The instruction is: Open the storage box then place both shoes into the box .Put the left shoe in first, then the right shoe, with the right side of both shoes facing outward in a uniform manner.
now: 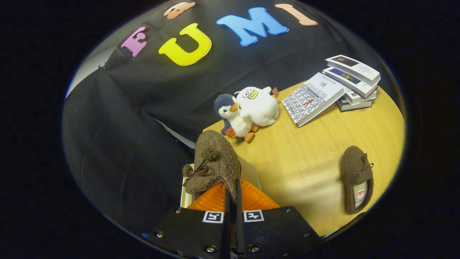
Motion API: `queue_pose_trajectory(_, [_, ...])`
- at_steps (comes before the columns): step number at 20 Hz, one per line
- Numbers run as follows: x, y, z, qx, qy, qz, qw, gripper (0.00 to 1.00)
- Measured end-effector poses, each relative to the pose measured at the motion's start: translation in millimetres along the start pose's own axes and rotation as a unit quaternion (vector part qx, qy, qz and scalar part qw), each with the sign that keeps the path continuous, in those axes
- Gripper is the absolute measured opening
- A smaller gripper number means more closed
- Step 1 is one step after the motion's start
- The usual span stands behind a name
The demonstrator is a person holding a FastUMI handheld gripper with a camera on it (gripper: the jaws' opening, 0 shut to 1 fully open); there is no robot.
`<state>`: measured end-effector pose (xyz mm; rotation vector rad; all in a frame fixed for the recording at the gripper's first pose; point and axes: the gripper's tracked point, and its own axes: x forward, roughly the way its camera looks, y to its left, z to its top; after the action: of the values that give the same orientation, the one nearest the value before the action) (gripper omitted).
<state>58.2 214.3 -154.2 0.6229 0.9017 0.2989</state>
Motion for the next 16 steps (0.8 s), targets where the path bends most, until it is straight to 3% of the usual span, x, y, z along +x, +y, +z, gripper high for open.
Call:
queue_pose_trajectory(7, [44.1,46.3,-18.6,-0.002,0.011,0.016,1.0,0.06])
queue_pose_trajectory(16, [99.1,71.8,-63.6,-0.003,0.041,0.004,0.999,0.06])
